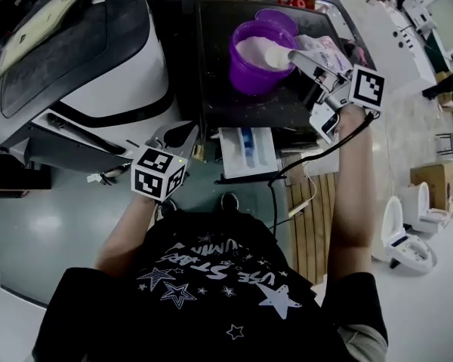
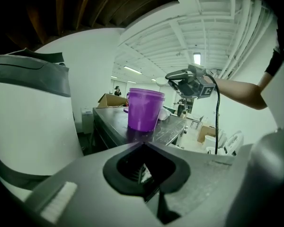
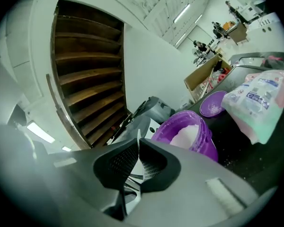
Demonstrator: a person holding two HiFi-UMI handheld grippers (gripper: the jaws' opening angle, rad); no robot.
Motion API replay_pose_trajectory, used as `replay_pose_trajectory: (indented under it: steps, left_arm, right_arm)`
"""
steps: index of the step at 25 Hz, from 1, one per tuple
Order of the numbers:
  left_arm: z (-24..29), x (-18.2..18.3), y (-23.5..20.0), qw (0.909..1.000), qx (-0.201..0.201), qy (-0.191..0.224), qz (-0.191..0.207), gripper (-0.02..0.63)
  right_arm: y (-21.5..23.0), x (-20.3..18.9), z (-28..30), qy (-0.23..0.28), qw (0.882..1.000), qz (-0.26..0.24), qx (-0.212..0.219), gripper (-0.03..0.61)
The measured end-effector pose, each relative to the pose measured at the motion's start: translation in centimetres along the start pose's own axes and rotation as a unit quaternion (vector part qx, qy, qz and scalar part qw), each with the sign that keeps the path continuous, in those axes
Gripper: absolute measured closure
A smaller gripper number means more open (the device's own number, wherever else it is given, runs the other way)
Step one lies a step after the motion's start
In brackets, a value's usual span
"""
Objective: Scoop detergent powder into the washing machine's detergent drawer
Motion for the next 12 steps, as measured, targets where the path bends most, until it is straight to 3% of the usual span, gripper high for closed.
replay_pose_trajectory:
  steps: [8,12]
  left_arm:
    - [0.7,-1.2,1.6,0.9995,-0.018,-0.024,0.005,0.614]
    - [0.9,-2.4,2.3,0.9989,-0.02,-0.042,0.004,0.614]
  right_arm:
    - [0.9,-5.9,-3.2,-0.004,0.999,0.033,0.0,0.543]
    - [1.7,-9.3,-3.7,-0.029,0.998,0.05,0.014,0.543]
Point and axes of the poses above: the fingertips, and each gripper's own axes: z forward along the fingers, y to its right, x out of its top, the point moved 10 cm from there along -z, backward along the fingers, and after that the axes turned 5 degrees about x, right-handed, at the moved point
